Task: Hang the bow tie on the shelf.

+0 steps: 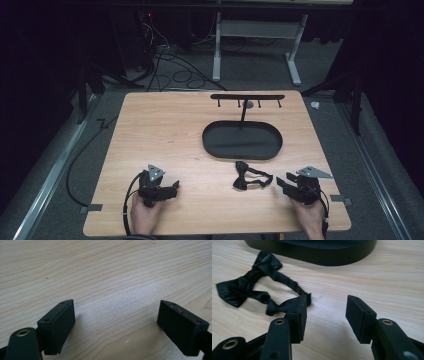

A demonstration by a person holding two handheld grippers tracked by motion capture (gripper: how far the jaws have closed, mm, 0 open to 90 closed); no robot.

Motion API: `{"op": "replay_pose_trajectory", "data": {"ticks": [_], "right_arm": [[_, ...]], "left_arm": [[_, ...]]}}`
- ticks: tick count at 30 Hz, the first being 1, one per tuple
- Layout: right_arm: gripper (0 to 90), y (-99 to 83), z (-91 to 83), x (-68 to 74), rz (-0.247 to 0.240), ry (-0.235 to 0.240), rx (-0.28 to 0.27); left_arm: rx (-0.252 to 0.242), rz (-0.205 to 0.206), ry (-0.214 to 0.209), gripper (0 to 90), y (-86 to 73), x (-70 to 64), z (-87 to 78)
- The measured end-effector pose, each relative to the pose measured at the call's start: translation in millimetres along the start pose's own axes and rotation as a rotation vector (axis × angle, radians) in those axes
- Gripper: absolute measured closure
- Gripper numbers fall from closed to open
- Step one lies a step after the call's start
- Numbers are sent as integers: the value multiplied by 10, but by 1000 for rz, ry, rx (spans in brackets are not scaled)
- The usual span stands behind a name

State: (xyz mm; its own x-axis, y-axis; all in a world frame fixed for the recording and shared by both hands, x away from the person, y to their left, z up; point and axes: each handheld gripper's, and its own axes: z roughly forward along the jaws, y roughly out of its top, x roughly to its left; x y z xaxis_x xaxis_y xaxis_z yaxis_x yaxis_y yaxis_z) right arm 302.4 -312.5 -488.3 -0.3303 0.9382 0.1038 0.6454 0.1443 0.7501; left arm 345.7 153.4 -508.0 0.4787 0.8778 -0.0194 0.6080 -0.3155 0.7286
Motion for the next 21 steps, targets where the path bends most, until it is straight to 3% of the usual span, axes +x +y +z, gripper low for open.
{"op": "replay_pose_trajectory", "data": {"ticks": [8,21], "right_arm": [[536,56,28,122,13,29,-24],[499,162,221,252,4,1,35]], "left_arm": [[0,0,0,153,0,0,0],[0,0,0,153,0,0,0]]}}
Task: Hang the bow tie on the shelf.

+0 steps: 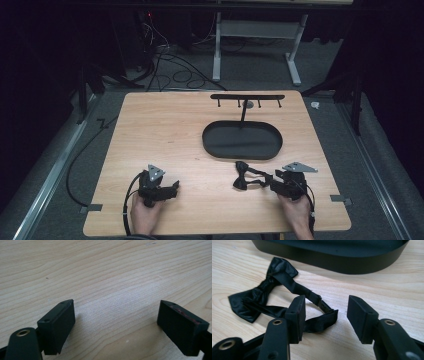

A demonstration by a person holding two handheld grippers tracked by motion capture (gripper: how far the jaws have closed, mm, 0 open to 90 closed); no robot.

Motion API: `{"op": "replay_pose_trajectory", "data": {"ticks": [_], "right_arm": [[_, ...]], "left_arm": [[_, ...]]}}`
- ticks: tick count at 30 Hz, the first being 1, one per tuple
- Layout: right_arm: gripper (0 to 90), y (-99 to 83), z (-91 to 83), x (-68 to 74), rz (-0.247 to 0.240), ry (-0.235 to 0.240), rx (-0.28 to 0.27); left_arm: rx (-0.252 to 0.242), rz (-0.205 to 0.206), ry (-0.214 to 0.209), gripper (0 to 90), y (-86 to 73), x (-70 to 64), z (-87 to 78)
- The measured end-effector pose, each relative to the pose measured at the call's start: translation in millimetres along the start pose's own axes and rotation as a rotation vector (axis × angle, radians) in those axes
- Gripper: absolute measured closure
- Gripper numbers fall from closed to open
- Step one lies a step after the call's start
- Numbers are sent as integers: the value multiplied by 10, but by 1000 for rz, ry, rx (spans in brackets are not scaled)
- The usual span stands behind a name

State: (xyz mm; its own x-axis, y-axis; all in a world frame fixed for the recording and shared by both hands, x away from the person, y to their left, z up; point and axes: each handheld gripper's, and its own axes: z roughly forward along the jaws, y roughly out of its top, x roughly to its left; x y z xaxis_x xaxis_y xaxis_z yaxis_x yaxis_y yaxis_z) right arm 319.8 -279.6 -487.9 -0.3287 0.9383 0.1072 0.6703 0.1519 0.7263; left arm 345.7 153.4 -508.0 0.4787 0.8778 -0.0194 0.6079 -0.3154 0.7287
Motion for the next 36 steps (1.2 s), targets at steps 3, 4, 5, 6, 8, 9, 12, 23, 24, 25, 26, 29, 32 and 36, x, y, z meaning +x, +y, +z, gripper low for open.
{"op": "replay_pose_trajectory", "data": {"ticks": [3,4,5,6,8,9,12,23,24,25,26,29,32,36], "right_arm": [[489,-7,37,-8,3,-11,22],[490,-17,58,-17,8,-13,30],[496,-17,58,-17,8,-13,30],[536,-28,74,-17,5,-12,39],[580,-30,74,-14,-6,-16,38],[627,-31,72,-9,-17,-21,40],[743,-38,67,-3,-43,-38,41],[883,-29,69,-80,-61,2,47],[883,-18,71,-90,-61,5,48],[884,17,55,-111,-66,11,33],[884,41,39,-116,-66,15,22],[884,101,5,-112,-77,19,5],[884,195,-51,-104,-98,19,-21],[884,313,-125,-120,-105,36,-62]], "left_arm": [[0,0,0,153,0,0,0],[0,0,0,153,0,0,0],[0,0,0,153,0,0,0],[0,0,0,153,0,0,0],[0,0,0,153,0,0,0],[0,0,0,153,0,0,0],[0,0,0,152,0,0,0],[0,0,0,153,0,0,0],[0,0,0,153,0,0,0],[0,0,0,153,0,0,0],[0,0,0,153,0,0,0],[0,0,0,153,0,0,0],[0,0,0,153,0,0,0],[0,0,0,153,0,0,0]]}}
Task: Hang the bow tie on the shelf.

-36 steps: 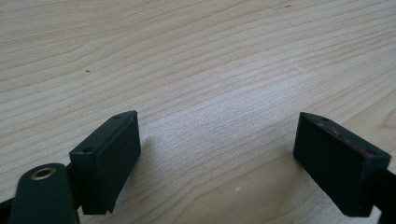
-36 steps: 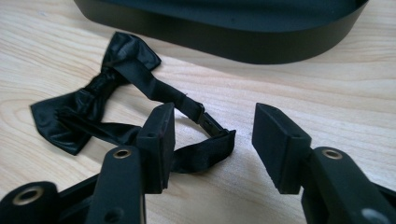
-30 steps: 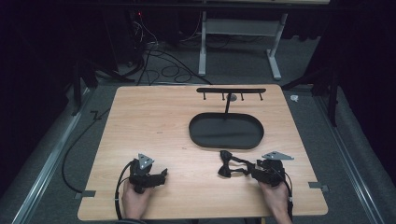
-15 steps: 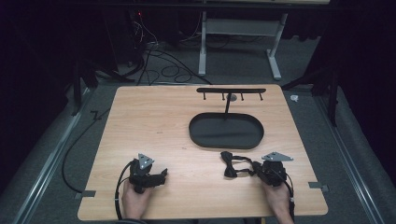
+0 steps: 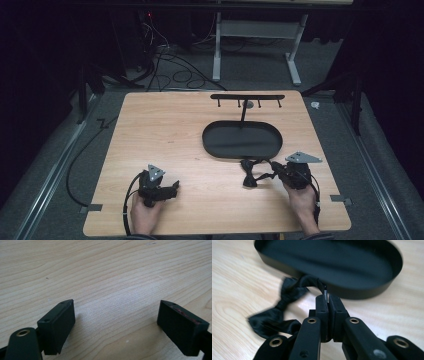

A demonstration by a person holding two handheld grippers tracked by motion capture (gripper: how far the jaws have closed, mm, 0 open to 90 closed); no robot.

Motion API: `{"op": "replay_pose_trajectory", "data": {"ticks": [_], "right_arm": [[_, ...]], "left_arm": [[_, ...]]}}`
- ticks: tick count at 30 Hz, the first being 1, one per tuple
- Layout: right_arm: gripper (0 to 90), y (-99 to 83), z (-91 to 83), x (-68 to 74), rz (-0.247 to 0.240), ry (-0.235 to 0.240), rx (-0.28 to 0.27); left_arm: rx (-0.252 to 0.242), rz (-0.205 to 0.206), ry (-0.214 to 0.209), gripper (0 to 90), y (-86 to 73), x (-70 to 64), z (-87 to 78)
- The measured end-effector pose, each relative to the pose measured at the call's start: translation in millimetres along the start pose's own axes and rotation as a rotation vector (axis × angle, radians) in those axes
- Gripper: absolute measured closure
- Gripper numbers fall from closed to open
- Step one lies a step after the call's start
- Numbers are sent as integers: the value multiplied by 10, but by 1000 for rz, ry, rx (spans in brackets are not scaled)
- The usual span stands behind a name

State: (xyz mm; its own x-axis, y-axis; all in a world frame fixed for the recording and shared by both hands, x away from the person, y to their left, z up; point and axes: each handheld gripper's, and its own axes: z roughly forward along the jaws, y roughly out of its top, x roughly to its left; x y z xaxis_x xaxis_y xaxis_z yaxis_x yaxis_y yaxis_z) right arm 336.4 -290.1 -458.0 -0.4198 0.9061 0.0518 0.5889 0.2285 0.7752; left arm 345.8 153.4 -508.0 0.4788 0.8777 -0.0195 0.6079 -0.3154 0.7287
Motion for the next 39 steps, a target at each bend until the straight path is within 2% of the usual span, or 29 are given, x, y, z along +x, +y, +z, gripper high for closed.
{"op": "replay_pose_trajectory", "data": {"ticks": [2,5,18,30,39], "right_arm": [[884,60,-32,-8,-1,6,-14],[884,194,-94,-2,-38,8,-33],[886,621,-299,-11,-113,20,-90],[890,866,-282,-56,-137,50,-99],[890,1053,-255,-68,-160,45,-104]], "left_arm": [[0,0,0,153,0,0,0],[0,0,0,153,0,0,1],[-1,-1,0,153,0,-1,1],[2,0,-1,153,2,1,0],[2,0,-1,153,3,1,1]]}}
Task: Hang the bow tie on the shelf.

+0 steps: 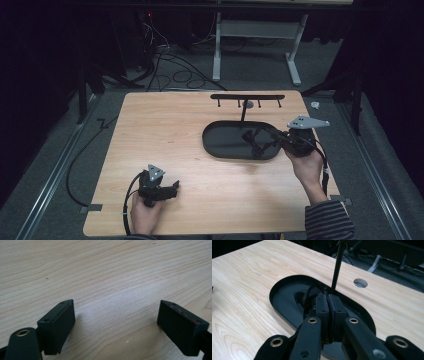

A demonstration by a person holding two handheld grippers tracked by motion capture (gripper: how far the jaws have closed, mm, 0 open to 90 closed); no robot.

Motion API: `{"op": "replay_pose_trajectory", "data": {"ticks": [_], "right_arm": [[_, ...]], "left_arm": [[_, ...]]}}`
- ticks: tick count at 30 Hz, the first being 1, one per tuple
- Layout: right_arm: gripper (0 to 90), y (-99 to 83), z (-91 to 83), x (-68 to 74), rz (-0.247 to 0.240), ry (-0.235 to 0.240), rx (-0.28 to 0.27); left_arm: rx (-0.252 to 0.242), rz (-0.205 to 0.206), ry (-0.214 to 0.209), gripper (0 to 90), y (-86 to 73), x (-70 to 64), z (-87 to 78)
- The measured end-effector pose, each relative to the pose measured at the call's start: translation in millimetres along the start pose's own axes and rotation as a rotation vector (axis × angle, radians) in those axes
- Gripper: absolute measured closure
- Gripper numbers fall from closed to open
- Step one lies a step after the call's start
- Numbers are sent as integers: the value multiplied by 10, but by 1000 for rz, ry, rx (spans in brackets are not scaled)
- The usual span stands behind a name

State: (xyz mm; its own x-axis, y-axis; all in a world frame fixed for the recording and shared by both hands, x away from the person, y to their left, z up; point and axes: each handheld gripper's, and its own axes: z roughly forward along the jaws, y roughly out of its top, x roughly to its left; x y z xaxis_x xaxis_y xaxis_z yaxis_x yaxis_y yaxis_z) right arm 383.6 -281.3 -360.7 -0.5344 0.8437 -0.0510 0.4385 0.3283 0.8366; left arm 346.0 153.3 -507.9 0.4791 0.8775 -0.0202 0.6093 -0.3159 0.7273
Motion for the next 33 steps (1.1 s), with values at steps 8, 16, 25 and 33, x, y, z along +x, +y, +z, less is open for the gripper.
{"op": "replay_pose_trajectory", "data": {"ticks": [8,16,25,33], "right_arm": [[890,153,61,-54,-7,-2,4],[890,329,110,-111,-23,-11,2],[890,463,209,-178,-27,-24,12],[890,553,289,-226,-33,-34,18]], "left_arm": [[0,0,0,153,0,0,0],[0,0,0,153,0,0,0],[0,0,0,153,0,0,0],[0,0,0,153,0,0,0]]}}
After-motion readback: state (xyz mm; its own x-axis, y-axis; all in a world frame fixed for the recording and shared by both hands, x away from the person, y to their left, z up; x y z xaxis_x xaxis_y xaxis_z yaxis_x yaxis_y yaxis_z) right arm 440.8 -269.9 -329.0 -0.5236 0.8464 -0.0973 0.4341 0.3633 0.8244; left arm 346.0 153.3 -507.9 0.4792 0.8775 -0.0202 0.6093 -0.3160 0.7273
